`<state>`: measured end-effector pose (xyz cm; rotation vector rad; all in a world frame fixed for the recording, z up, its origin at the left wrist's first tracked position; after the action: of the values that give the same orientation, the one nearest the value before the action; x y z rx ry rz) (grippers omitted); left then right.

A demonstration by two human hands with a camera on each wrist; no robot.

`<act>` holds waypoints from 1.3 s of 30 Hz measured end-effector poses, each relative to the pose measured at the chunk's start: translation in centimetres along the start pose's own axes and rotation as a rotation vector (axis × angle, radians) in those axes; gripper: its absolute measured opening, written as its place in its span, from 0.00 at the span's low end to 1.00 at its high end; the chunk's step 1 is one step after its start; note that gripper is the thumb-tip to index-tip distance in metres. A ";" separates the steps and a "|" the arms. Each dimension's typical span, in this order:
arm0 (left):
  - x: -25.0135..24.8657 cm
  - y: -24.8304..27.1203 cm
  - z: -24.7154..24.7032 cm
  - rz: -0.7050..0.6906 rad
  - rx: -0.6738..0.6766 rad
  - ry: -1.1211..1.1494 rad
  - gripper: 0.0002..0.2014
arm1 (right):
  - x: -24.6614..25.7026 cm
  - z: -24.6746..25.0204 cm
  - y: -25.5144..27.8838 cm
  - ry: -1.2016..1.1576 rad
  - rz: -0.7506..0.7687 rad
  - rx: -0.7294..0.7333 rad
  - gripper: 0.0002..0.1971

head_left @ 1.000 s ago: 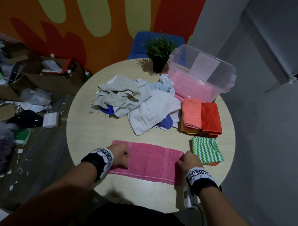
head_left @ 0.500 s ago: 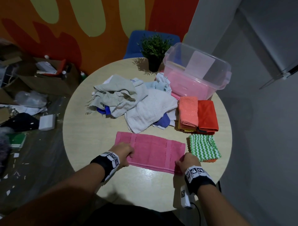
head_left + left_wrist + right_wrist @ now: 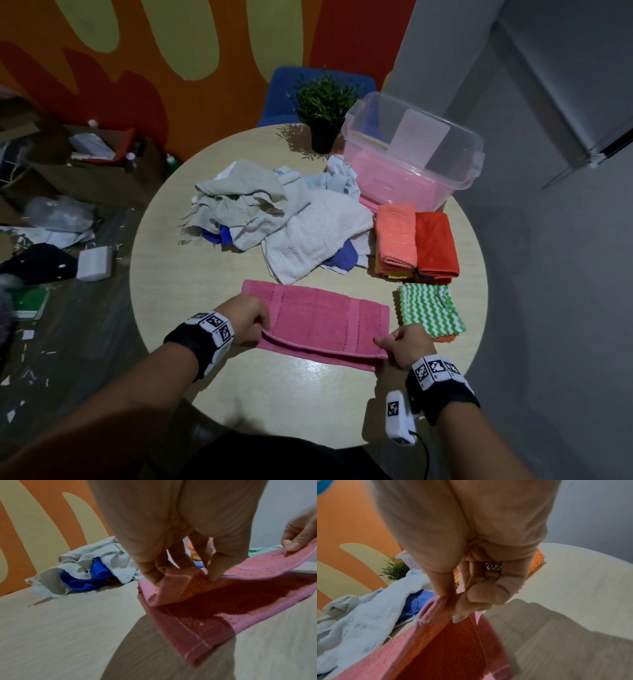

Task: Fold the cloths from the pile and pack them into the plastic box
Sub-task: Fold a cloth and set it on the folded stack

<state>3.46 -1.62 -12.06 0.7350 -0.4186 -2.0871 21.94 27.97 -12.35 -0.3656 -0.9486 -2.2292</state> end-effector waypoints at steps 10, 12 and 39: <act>-0.9 -0.5 -1.1 0.017 -0.027 0.039 0.10 | 0.5 -2.8 -0.8 0.156 -0.050 -0.046 0.30; -0.9 -0.6 -1.1 0.029 -0.112 0.055 0.12 | 1.1 -3.4 -0.9 0.159 -0.048 -0.017 0.24; -5.0 -0.8 -3.9 0.381 0.112 1.133 0.10 | 8.1 -2.8 0.8 0.057 0.348 -0.029 0.08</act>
<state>7.75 2.87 -13.76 1.5948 -0.0140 -1.0458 16.56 21.67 -9.96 -0.4415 -0.7582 -1.9267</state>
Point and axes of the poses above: each hand's wrist, its own y-axis away from the middle knuckle, its own z-axis out of the back of the hand, x = y × z, the point moved 5 cm from there along -y, towards the middle knuckle, and after that the axes turned 11 degrees about z, right-handed, at the moved point
